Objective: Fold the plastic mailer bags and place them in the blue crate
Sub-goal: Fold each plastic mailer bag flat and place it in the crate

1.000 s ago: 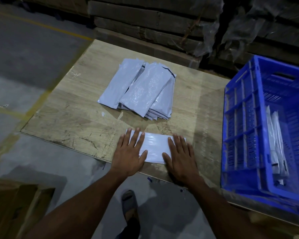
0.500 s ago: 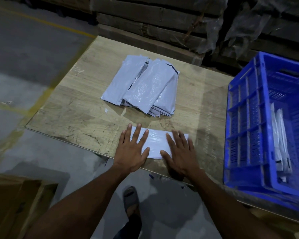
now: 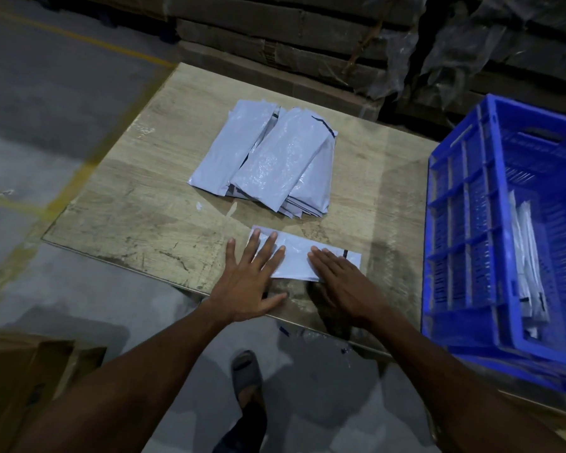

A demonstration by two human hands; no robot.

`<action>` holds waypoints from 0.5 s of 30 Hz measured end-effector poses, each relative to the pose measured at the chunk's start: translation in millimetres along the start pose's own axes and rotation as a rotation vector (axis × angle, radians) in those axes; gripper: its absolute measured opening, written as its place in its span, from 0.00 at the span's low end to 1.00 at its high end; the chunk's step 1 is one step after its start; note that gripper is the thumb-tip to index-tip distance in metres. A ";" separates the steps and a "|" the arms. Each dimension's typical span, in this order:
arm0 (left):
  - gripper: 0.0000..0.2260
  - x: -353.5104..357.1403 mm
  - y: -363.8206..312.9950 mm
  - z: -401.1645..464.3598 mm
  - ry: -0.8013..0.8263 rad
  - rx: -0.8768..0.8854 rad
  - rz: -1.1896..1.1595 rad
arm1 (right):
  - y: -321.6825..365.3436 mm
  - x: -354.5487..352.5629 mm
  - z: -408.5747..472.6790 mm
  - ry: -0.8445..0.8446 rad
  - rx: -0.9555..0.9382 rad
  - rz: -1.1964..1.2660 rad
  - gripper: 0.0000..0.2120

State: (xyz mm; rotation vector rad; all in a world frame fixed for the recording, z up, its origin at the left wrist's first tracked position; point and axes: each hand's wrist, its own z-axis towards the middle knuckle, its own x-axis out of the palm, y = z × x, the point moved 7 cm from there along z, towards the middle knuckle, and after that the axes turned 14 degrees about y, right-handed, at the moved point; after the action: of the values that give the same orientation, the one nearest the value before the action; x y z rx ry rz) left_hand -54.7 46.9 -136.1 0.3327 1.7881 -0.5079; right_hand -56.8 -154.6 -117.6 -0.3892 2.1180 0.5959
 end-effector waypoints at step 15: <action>0.25 -3.0 6.8 1.4 -0.041 -0.020 -0.202 | 39.7 -4.8 -16.2 -0.154 -0.266 -0.461 0.19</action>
State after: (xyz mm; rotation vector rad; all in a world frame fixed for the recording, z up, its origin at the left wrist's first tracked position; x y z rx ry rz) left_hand -49.5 52.1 -134.7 0.1275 1.7949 -0.6343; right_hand -84.0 -130.0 -94.8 -0.9202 1.7238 0.6109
